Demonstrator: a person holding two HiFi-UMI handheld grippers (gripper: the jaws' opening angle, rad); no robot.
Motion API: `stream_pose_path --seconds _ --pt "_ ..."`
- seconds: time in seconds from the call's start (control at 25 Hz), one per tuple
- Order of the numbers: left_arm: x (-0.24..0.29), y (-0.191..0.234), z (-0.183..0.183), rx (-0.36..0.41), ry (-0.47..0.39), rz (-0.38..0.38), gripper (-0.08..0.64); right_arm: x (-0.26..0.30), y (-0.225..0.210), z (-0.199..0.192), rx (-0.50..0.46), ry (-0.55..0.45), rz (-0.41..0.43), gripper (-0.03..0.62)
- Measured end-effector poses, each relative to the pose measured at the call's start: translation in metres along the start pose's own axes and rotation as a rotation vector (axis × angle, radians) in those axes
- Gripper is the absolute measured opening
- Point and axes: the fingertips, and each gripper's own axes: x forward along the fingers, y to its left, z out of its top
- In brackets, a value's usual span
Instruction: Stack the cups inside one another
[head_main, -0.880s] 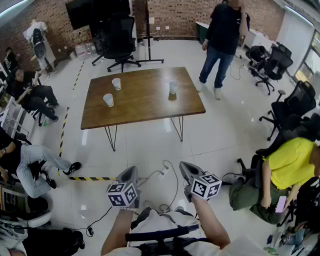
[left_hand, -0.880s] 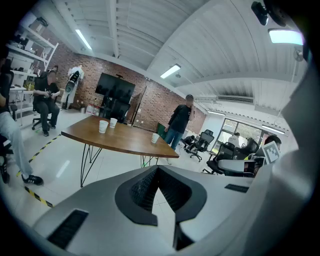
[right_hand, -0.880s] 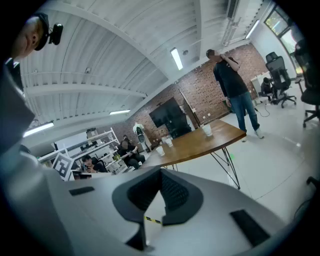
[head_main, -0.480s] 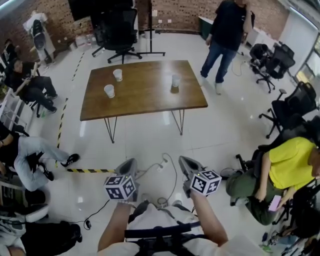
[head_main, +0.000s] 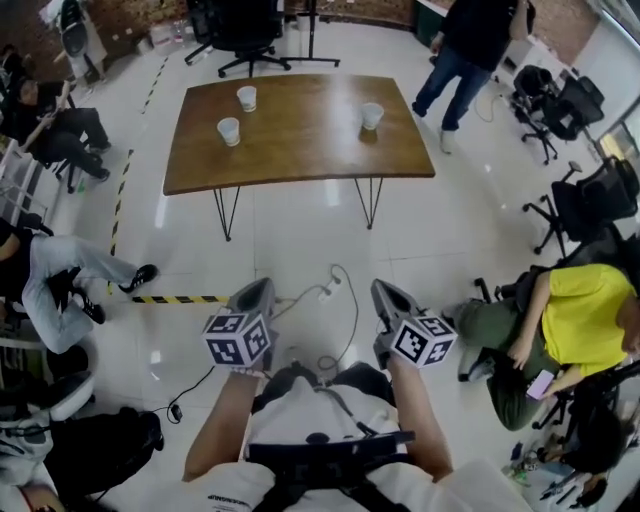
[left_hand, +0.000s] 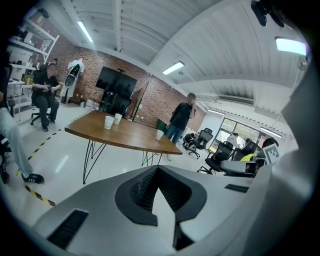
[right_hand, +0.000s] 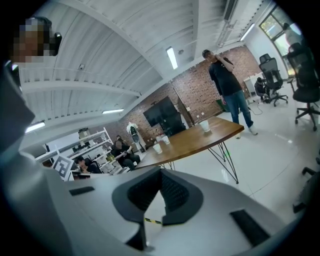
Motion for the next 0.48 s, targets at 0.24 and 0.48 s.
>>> stream_pose_path --seconds 0.24,0.48 --pt "-0.01 0.04 -0.003 -0.021 0.012 0.001 0.0 0.011 0.014 -0.028 0.014 0.028 -0.035 0.0" --pt "0.0 0.053 -0.003 -0.073 0.02 -0.007 0.0 0.016 0.007 -0.017 0.009 0.043 -0.072 0.0"
